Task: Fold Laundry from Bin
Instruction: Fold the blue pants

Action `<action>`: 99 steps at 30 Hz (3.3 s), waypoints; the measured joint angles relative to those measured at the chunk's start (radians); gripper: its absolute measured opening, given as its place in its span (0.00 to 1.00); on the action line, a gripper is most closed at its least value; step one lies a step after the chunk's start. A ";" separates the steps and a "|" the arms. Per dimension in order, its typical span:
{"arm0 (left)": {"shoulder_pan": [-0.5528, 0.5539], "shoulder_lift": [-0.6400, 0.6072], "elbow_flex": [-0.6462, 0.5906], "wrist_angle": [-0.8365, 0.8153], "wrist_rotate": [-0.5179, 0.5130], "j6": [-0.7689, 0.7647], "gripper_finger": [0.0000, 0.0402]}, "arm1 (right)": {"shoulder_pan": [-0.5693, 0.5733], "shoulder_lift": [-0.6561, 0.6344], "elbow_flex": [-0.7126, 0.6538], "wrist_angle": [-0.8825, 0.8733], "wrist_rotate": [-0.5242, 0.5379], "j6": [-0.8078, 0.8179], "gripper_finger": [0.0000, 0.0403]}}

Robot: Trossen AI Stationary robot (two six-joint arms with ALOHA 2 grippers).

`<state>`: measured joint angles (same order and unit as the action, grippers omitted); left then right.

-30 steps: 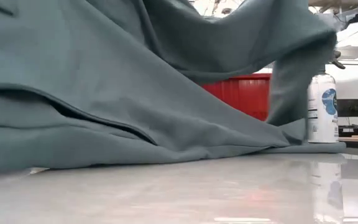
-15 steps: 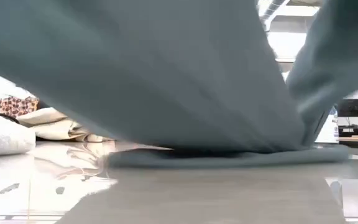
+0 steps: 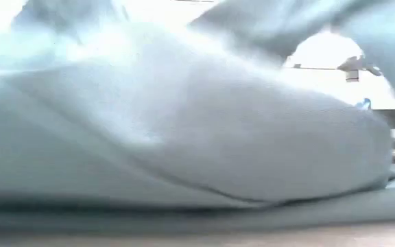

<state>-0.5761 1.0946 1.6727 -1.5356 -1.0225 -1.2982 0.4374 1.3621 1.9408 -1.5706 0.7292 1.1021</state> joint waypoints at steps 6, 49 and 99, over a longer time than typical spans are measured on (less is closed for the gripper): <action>0.165 -0.082 -0.300 0.153 0.160 0.058 0.00 | -0.329 -0.037 -0.353 -0.002 -0.293 -0.009 0.05; 1.133 -0.132 -0.832 0.883 0.582 0.850 0.38 | -1.028 -0.036 -0.699 0.372 -0.397 -0.817 0.43; 0.819 0.133 -0.708 0.911 0.990 0.995 0.12 | -0.955 0.763 -0.368 0.862 -0.723 -1.603 0.09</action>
<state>0.2430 1.2278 0.9649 -0.6246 -0.0322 -0.3034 -0.5179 2.1246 1.5724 -0.7090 0.0067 -0.5007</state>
